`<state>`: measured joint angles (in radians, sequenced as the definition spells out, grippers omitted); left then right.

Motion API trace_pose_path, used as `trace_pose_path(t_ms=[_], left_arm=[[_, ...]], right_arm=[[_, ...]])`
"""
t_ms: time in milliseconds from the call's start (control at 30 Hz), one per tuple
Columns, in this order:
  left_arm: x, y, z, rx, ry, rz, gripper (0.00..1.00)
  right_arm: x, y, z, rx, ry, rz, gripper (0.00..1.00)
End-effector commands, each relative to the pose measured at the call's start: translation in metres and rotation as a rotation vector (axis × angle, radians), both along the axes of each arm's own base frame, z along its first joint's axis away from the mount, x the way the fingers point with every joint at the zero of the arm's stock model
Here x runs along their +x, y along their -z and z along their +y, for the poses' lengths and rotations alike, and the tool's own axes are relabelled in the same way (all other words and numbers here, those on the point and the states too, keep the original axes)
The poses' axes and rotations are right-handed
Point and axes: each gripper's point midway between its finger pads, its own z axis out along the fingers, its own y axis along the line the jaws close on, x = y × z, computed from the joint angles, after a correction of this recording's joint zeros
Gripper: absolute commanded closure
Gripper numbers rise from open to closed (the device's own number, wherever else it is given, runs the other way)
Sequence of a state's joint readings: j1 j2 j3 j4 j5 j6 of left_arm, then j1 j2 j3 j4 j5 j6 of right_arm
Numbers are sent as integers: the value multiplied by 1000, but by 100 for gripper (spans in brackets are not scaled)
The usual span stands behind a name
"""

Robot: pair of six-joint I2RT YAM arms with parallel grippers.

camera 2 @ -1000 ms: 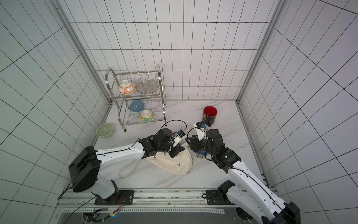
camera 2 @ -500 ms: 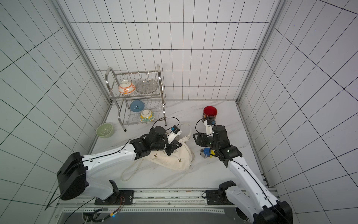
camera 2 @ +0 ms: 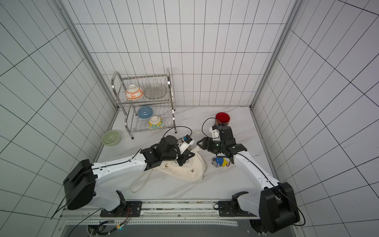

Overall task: Remove the decoration from the bag
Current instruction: Adjust the bag at the center of the board.

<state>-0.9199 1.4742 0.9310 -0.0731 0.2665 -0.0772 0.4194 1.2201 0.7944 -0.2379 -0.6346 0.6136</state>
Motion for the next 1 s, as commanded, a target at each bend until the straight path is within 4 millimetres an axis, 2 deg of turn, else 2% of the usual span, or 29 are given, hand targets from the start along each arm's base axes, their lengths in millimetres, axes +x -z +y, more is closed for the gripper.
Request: trace_pose_path(t_ms=[0, 200, 400, 500, 633, 767, 900, 967], left_arm=[[8, -13, -10, -49, -7, -70, 88], [3, -13, -16, -69, -2, -67, 81], [-1, -5, -19, -57, 7, -32, 74], [-2, -8, -18, -48, 9, -14, 63], [-4, -25, -6, -33, -1, 21, 44], [-9, -63, 23, -49, -7, 74, 35], [0, -102, 75, -69, -81, 48, 32], [16, -111, 113, -36, -165, -2, 32]], right_arm=[[-15, -9, 17, 56, -95, 71, 37], [-20, -18, 33, 95, -148, 94, 44], [-20, -26, 38, 112, -179, 69, 83], [-17, -35, 36, 113, -180, 25, 99], [-6, -60, 34, 116, -193, -114, 100], [6, -97, 37, 105, -281, -352, 100], [8, -135, 43, 67, -408, -583, 100], [8, -154, 45, 54, -461, -706, 100]])
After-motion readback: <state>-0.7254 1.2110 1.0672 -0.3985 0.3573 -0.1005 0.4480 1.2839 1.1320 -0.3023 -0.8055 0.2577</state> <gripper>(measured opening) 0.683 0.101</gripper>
